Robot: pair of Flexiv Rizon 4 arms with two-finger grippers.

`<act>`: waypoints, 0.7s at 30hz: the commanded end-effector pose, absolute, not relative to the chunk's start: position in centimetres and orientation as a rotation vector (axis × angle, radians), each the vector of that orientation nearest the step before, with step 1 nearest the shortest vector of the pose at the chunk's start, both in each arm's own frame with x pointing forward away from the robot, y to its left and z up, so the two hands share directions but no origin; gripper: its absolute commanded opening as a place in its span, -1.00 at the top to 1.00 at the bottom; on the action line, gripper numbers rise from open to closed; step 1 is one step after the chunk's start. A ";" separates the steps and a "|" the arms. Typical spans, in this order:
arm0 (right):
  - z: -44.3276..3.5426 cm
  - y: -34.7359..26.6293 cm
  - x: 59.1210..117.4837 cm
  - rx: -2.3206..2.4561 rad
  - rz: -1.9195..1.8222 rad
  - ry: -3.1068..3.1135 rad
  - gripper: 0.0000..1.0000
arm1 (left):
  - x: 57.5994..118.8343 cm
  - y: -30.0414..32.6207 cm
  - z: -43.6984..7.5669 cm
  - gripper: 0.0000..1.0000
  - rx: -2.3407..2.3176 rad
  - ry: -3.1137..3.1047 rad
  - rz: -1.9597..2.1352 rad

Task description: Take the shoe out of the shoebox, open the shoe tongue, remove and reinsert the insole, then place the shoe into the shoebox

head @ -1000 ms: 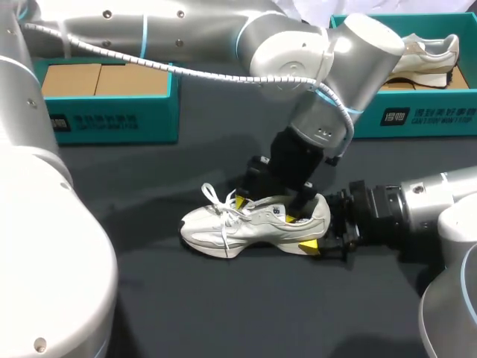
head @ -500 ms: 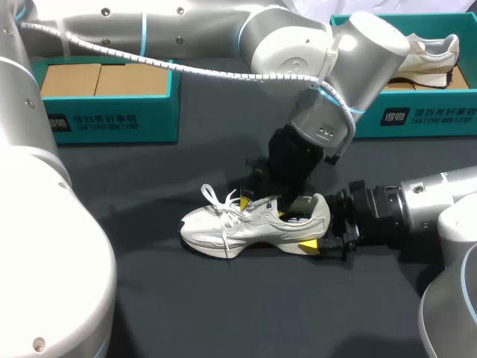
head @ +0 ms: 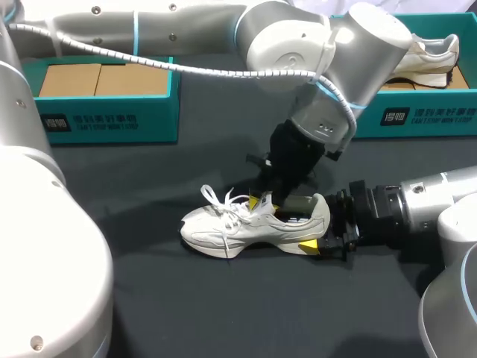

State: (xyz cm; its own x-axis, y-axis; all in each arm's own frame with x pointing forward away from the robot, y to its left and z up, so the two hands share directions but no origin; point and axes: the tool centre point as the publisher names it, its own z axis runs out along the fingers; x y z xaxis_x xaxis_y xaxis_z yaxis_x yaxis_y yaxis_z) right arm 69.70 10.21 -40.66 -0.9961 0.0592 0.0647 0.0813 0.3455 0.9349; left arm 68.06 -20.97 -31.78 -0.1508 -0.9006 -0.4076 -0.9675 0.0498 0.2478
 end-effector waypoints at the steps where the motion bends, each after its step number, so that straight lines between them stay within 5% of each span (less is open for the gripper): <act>1: -40.7 10.3 69.6 -0.135 -1.775 -2.564 1.00 | 67.8 -20.3 -31.2 0.69 -1.955 2.174 0.679; 7: -40.7 10.3 69.6 -0.135 -1.775 -2.564 1.00 | 67.3 -19.2 -30.3 1.00 -1.972 2.191 0.594; 21: -40.7 10.3 69.6 -0.135 -1.775 -2.564 1.00 | 66.6 -14.2 -28.8 1.00 -2.236 2.187 0.177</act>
State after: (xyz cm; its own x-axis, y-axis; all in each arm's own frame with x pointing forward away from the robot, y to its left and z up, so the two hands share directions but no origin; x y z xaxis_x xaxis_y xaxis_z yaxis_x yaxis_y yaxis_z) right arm 69.69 10.22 -40.66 -0.9962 0.0590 0.0644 0.0810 0.3456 0.9349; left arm 66.92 -17.57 -29.37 -0.0084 -0.9503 -0.3113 -0.9960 -0.0197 0.0870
